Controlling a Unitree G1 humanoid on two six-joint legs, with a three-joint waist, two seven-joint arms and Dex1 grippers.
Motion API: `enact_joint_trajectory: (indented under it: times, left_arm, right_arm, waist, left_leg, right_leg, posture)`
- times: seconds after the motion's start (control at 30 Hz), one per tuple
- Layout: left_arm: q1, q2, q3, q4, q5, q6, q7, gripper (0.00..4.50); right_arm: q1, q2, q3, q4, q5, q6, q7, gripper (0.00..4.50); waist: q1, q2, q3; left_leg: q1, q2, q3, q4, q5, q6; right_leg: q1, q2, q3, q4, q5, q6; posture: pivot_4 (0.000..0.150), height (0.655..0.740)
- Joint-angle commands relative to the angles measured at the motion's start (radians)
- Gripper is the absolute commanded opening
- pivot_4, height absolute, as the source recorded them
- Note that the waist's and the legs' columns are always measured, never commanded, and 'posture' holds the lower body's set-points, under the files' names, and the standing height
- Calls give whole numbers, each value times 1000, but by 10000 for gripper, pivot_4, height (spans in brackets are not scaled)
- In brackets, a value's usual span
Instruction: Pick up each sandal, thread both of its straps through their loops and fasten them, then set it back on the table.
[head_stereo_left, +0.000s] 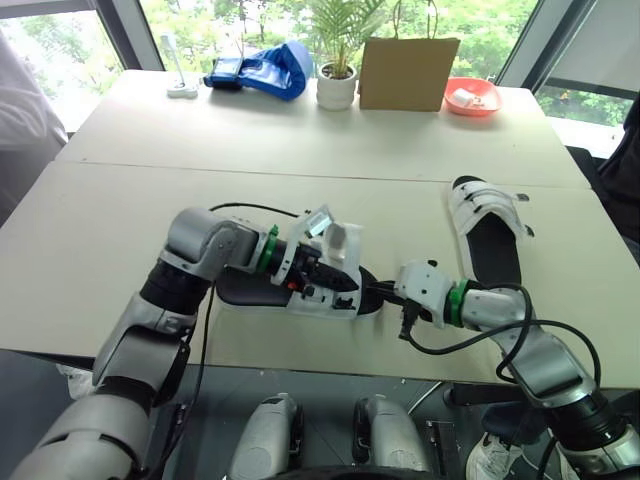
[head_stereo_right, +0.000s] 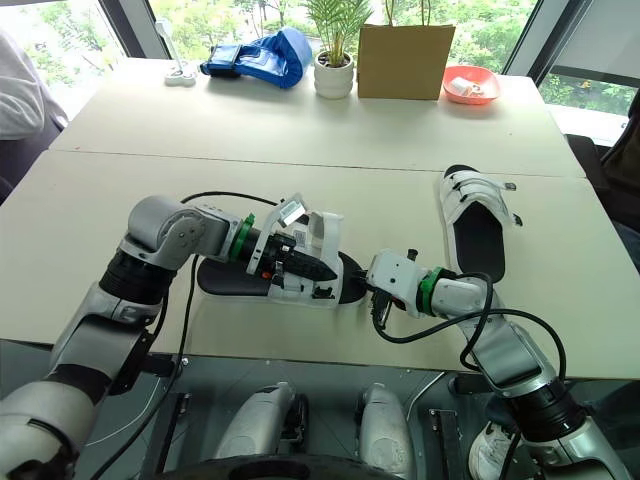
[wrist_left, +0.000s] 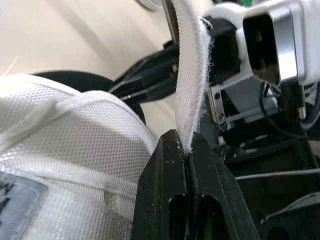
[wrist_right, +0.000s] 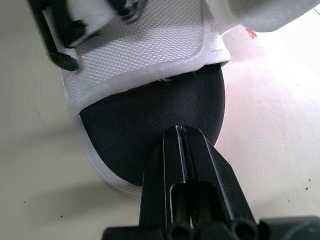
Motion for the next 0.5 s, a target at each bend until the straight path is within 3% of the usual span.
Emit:
enact_joint_trajectory:
  times: [0.03, 0.17, 0.5]
  left_arm:
    - [21, 17, -49, -57, 15, -38, -26, 480]
    - [51, 23, -96, -80, 92, -177, -21, 480]
    - [93, 23, -95, -112, 130, -254, -32, 480]
  right_arm:
    - [18, 1, 26, 23, -16, 28, 10, 0]
    - [23, 4, 26, 20, -18, 29, 5, 0]
    - [32, 7, 28, 16, -21, 28, -1, 0]
  waist:
    - [1, 0, 0]
    - [1, 0, 0]
    - [3, 1, -1]
  left_leg:
    - [0, 0, 0, 0, 0, 0]
    - [0, 0, 0, 0, 0, 0]
    - [1, 0, 0, -1, -1, -2]
  right_leg:
    - [0, 0, 0, 0, 0, 0]
    - [0, 0, 0, 0, 0, 0]
    - [1, -1, 0, -1, 0, 0]
  posture:
    - [1500, 7209]
    - [1500, 7209]
    - [1500, 7209]
